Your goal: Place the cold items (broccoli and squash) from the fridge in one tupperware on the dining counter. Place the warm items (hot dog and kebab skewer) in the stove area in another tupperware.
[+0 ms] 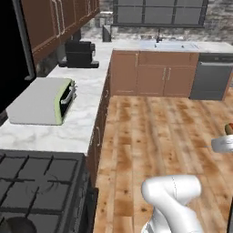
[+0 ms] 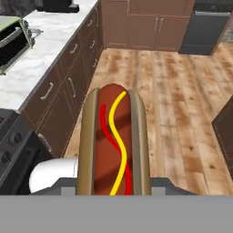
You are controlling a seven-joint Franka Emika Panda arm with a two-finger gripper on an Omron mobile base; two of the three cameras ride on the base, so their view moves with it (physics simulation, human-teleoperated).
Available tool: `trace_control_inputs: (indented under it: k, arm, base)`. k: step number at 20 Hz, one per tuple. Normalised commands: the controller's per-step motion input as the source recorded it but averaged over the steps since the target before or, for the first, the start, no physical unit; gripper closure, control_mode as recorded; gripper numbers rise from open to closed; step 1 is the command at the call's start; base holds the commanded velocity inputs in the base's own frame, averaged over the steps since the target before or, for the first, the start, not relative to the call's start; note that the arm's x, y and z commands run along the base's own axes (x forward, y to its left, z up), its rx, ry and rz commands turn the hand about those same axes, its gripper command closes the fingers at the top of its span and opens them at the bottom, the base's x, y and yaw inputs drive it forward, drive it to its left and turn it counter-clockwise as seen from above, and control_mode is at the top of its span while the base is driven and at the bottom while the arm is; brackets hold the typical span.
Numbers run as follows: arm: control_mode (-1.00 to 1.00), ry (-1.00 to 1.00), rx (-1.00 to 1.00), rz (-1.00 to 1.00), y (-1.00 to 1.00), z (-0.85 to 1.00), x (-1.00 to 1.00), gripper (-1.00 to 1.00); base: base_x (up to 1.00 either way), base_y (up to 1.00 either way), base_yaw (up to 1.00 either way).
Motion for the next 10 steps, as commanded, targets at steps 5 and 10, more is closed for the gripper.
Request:
trace_control_inputs:
  k: [5, 10]
  arm:
    - [1.0, 0.0, 0.0, 0.0, 0.0, 0.0, 0.0, 1.0]
    - [1.0, 0.0, 0.0, 0.0, 0.0, 0.0, 0.0, 1.0]
  base:
    - [0.0, 0.01, -0.49]
    - [0.05, 0.0, -0.52]
